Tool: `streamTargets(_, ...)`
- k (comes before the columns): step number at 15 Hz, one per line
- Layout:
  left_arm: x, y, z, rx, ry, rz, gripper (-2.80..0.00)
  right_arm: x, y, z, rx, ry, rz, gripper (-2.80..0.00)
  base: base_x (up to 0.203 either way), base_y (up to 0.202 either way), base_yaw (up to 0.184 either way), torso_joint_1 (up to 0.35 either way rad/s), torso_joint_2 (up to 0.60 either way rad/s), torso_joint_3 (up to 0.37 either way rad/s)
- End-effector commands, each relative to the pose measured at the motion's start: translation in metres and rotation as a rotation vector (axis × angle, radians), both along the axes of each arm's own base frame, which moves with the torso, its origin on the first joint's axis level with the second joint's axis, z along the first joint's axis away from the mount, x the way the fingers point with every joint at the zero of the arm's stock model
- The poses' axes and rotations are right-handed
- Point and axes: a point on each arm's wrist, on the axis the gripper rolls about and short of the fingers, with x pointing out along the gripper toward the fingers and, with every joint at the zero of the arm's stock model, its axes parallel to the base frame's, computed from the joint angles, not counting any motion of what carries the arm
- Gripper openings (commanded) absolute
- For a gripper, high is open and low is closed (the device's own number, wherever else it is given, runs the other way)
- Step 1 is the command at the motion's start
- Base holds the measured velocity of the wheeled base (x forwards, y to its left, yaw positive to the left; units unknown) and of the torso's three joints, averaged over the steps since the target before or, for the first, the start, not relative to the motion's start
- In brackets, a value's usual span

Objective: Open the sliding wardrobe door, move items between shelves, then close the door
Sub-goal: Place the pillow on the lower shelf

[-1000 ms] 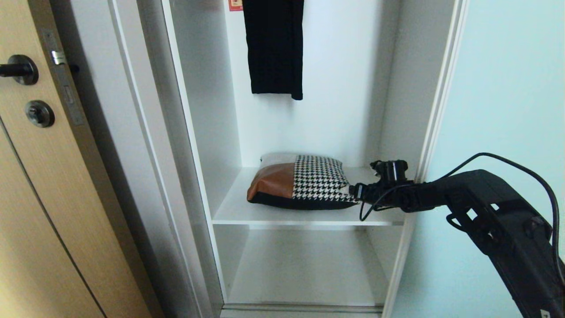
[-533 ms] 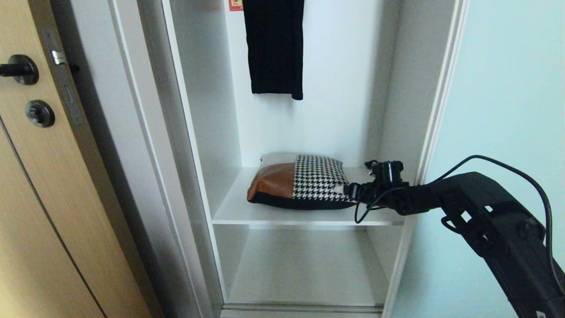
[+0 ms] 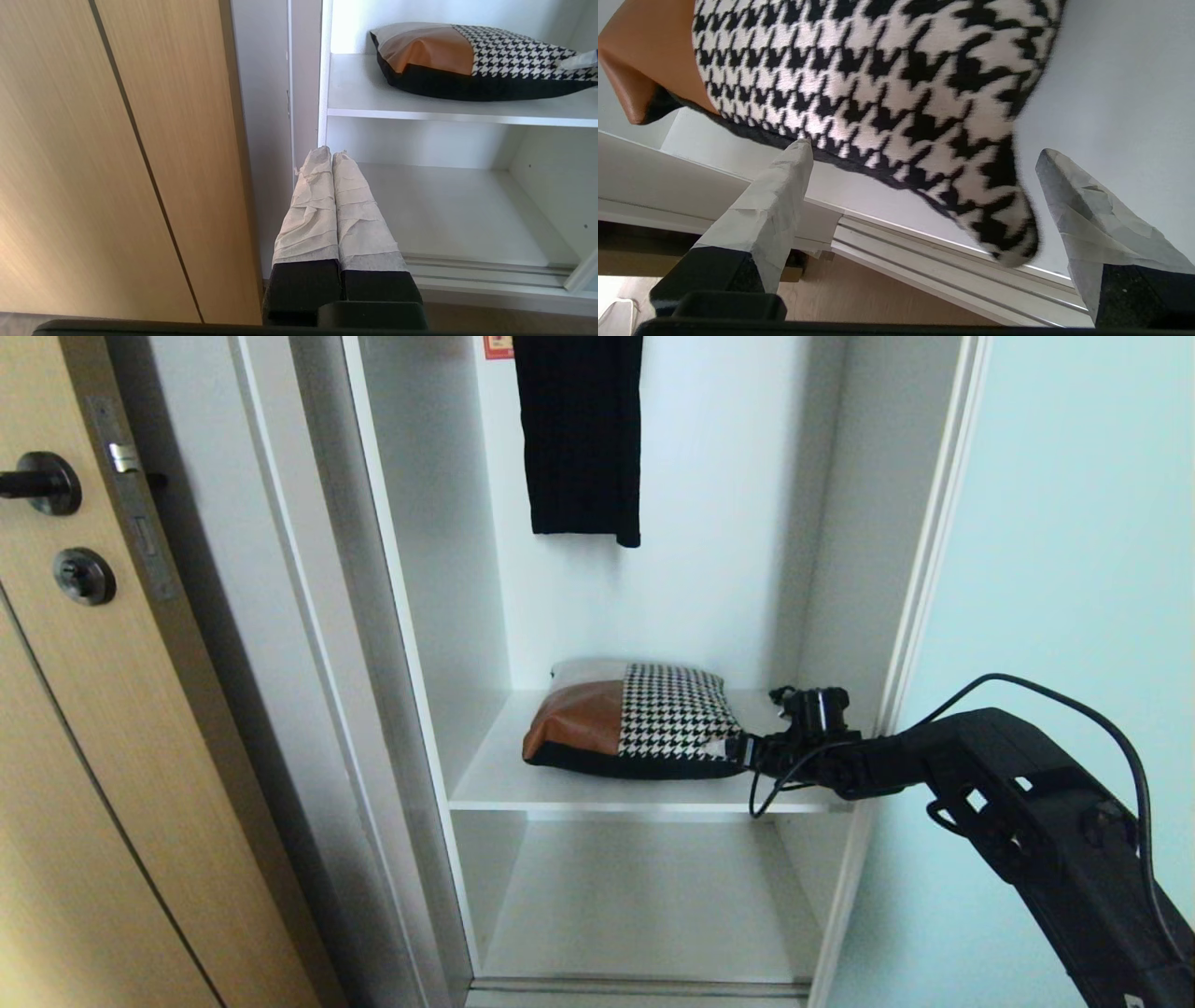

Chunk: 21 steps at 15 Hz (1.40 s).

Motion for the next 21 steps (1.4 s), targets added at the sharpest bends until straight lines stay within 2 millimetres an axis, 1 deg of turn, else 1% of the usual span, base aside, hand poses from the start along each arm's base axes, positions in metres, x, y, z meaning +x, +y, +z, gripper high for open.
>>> streamTargets(1, 0.000, 0.000, 0.000, 0.000, 0.002, 0.001, -2.80, 0.000, 0.002, 0.001, 0.006, -0.010, 0.002, 0.00, 0.000, 0.000, 0.000, 0.000, 0.00, 0.000)
streamTargets(6, 0.000, 0.000, 0.000, 0.000, 0.002, 0.001, -2.80, 0.000, 0.002, 0.009, 0.010, -0.031, 0.004, 0.00, 0.000, 0.000, 0.000, 0.000, 0.00, 0.000)
streamTargets(9, 0.000, 0.000, 0.000, 0.000, 0.002, 0.001, -2.80, 0.001, 0.004, 0.010, 0.012, -0.042, 0.007, 0.00, 0.000, 0.000, 0.000, 0.000, 0.00, 0.000)
streamTargets(10, 0.000, 0.000, 0.000, 0.000, 0.002, 0.001, -2.80, 0.001, 0.005, 0.010, 0.014, -0.055, 0.009, -2.80, 0.000, 0.000, 0.000, 0.000, 0.00, 0.000)
streamTargets(18, 0.000, 0.000, 0.000, 0.000, 0.002, 0.001, -2.80, 0.001, 0.010, -0.004, 0.010, -0.036, 0.019, -2.80, 0.000, 0.000, 0.000, 0.000, 0.00, 0.000)
streamTargets(21, 0.000, 0.000, 0.000, 0.000, 0.002, 0.000, -2.80, 0.000, 0.009, 0.002, 0.007, -0.032, 0.004, -2.80, 0.000, 0.000, 0.000, 0.000, 0.00, 0.000)
